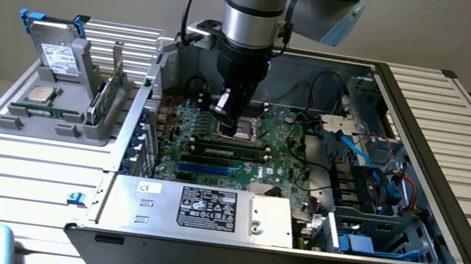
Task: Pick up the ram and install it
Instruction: 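Press down the ram until it locks into place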
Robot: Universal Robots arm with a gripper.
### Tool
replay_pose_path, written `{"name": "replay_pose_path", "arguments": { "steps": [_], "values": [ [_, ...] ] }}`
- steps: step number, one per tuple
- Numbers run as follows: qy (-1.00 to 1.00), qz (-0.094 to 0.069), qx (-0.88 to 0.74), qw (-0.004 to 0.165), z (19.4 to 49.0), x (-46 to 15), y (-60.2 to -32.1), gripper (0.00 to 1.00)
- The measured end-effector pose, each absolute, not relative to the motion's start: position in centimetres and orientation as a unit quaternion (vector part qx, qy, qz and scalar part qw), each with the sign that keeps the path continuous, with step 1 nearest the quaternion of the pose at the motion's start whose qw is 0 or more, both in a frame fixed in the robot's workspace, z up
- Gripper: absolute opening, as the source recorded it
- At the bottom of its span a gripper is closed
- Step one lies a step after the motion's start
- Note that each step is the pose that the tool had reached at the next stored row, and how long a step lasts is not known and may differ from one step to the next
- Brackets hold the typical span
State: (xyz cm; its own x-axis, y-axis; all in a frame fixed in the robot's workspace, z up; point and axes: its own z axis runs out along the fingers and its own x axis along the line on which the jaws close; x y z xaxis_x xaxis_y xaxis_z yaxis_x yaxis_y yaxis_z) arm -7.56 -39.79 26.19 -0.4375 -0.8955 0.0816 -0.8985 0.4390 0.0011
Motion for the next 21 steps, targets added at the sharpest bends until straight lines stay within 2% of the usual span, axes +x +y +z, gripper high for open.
{"name": "replay_pose_path", "arguments": {
  "steps": [9,14,21],
  "values": [
    [-0.882,0.019,0.469,0.036,26.12,-7.56,-39.79,0.11],
    [-0.891,0.034,0.451,0.038,26.11,-7.56,-39.80,0.11],
    [-0.908,0.035,0.416,0.038,26.12,-7.57,-39.79,0.11]
  ]
}}
